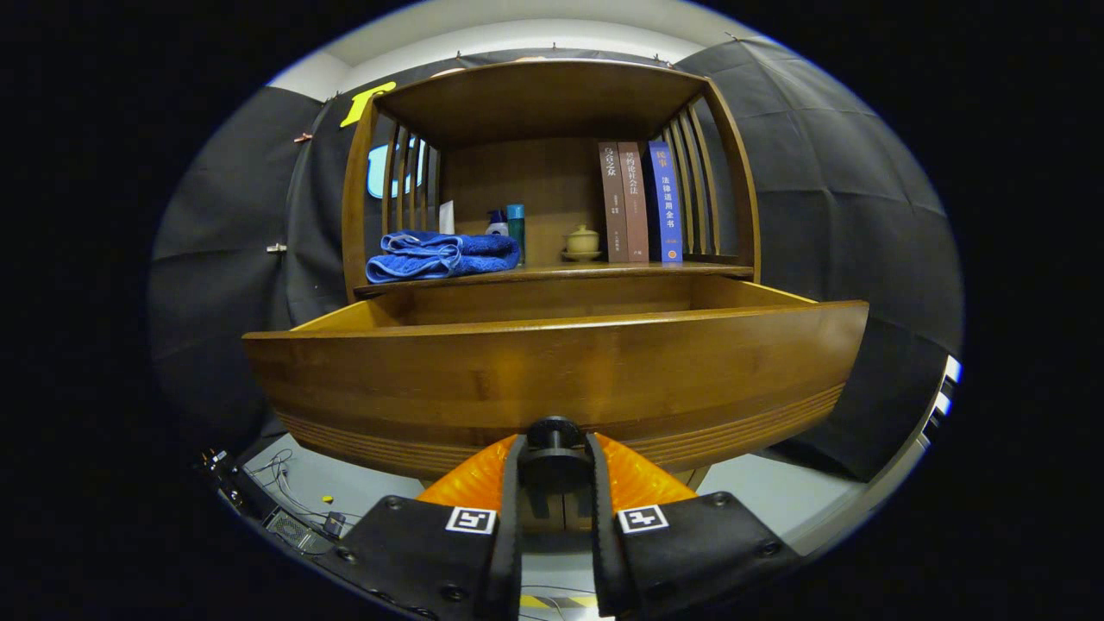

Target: Pull open the drawer, take out the items inside it, and place them on the countertop above the cabinet.

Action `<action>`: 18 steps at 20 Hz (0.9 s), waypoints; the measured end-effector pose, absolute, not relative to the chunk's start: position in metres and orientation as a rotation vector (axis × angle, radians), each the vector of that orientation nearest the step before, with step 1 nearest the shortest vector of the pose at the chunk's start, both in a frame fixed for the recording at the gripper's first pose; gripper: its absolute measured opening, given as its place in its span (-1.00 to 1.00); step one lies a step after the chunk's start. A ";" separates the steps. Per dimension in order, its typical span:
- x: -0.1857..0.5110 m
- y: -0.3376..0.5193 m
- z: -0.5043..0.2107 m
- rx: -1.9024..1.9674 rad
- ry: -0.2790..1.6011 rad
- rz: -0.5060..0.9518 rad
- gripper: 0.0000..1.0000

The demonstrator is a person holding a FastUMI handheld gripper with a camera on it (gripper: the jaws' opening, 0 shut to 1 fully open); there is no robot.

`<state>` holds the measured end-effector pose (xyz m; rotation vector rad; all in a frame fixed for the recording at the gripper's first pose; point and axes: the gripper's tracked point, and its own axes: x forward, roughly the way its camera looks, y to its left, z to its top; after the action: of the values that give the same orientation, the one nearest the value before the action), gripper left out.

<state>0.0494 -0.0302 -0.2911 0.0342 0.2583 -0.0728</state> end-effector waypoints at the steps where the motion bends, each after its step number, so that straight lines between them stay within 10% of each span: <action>1: 0.046 -0.029 -0.290 0.037 0.266 -0.067 -0.19; 3: 0.042 -0.033 -0.287 0.036 0.271 -0.067 0.03; 6: 0.029 -0.033 -0.279 0.050 0.320 -0.056 1.00; 18: 0.079 -0.040 -0.166 0.069 0.575 0.010 0.98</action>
<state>0.0787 -0.0399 -0.1665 0.0688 0.5747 0.0104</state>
